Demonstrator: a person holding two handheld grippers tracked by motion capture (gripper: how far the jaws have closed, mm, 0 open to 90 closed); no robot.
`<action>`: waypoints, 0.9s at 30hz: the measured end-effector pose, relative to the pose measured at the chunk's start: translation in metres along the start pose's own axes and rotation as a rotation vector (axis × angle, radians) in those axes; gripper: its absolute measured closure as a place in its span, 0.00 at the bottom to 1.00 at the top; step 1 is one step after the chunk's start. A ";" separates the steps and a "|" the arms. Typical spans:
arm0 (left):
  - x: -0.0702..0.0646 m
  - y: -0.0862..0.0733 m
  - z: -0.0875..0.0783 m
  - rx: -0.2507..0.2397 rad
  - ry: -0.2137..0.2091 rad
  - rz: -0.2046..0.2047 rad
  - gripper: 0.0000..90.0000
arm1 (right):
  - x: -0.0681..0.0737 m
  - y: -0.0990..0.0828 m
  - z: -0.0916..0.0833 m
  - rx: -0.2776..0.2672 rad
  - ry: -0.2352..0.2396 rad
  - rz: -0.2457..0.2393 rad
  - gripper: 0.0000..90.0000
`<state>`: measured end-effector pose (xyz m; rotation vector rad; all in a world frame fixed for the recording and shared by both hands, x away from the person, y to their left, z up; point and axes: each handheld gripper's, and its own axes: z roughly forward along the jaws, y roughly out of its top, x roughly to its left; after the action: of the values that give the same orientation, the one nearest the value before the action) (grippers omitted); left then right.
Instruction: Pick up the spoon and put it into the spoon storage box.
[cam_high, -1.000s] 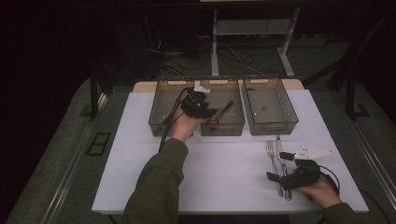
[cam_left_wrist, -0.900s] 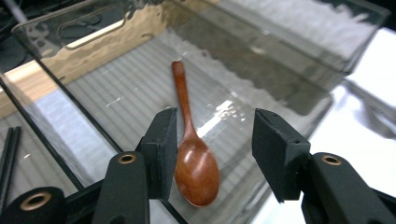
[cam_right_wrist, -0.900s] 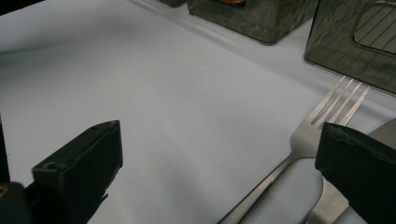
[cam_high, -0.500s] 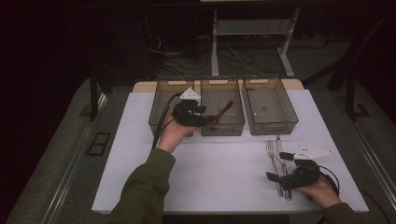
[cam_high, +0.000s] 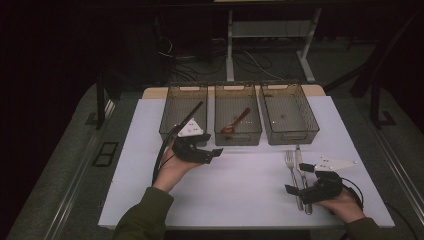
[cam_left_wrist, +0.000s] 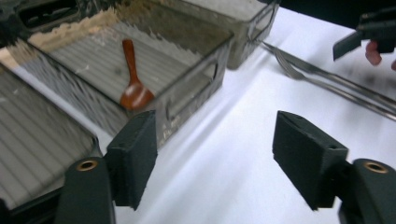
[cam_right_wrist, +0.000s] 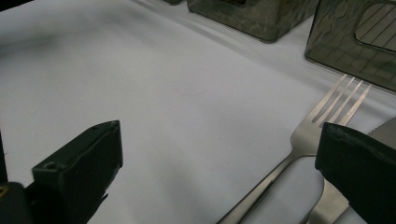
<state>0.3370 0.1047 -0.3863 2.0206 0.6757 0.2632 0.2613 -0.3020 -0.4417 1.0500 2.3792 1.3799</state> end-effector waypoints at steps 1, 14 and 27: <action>-0.001 -0.005 -0.003 -0.008 0.003 -0.004 0.30 | 0.000 0.000 0.000 0.000 0.000 0.001 0.00; -0.013 -0.051 -0.034 -0.070 0.010 -0.011 0.14 | 0.000 0.000 -0.001 -0.006 -0.001 0.000 0.00; -0.021 -0.080 -0.049 -0.060 0.033 -0.009 0.00 | 0.000 0.000 -0.002 -0.002 -0.005 0.002 0.00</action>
<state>0.2697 0.1599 -0.4265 1.9597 0.6892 0.3082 0.2604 -0.3032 -0.4411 1.0540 2.3739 1.3780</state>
